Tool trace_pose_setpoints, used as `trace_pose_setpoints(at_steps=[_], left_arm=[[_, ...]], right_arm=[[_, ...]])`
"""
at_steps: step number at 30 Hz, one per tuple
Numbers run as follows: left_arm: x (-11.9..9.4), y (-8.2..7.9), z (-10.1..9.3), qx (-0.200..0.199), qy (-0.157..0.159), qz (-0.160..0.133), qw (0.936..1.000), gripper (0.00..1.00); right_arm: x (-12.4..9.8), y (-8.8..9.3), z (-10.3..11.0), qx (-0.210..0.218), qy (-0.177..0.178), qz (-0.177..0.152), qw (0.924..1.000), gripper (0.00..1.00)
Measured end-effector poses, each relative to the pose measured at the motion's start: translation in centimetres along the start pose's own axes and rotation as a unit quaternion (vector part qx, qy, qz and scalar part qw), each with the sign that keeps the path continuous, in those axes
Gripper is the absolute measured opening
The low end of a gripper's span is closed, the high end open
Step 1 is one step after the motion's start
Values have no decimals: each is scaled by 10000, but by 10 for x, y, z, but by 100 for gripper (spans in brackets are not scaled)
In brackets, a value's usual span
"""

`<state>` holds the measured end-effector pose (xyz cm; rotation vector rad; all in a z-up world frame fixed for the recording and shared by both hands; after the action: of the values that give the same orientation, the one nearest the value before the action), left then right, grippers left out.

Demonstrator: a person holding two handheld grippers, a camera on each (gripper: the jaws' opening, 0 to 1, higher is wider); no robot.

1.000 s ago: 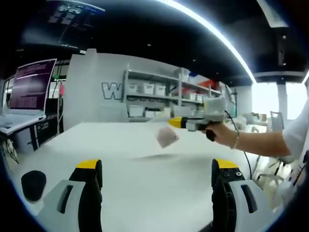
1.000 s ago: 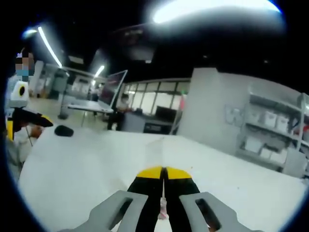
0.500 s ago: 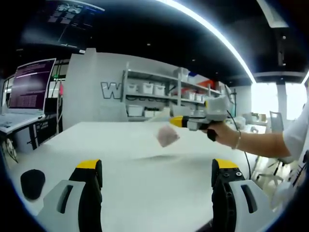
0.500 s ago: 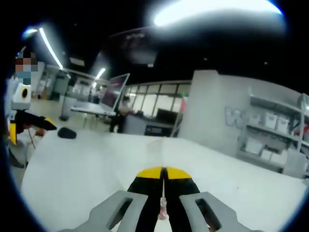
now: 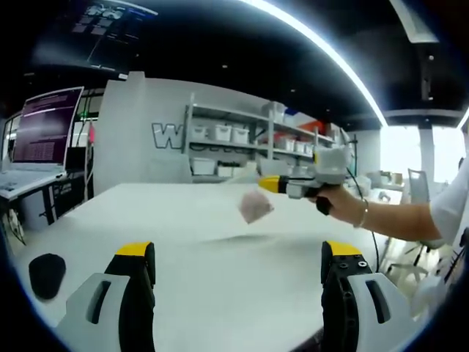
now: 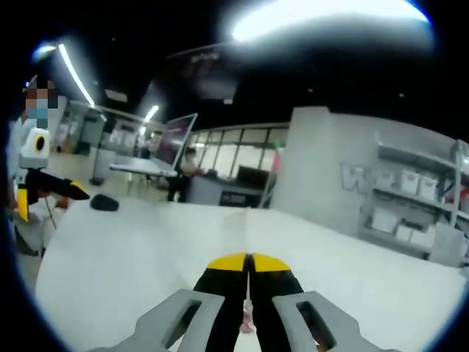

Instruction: Open the resealable bag by pulling the two sides of the seal apart until the entire bag opening is separated and visibly accessible.

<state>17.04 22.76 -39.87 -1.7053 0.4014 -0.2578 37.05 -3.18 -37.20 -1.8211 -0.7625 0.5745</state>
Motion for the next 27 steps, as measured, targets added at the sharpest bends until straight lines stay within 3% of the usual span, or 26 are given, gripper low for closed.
trace_pose_setpoints(at_steps=[27], left_arm=[[2,2,-7,-34,65,14,10000,92]], right_arm=[[-23,4,3,105,57,-63,9999,0]])
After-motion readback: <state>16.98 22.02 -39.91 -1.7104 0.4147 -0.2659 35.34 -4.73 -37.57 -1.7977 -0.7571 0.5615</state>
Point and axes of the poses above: the point that each gripper's makers call its tool centre point, and the gripper's own axes: x roughly forward along the fingers, z roughly to its left, y roughly out of its underside, the point moved 10 cm from there along -x, roughly backward along the fingers, and after that the axes turned 6 degrees about -x, right-handed, at the moved point
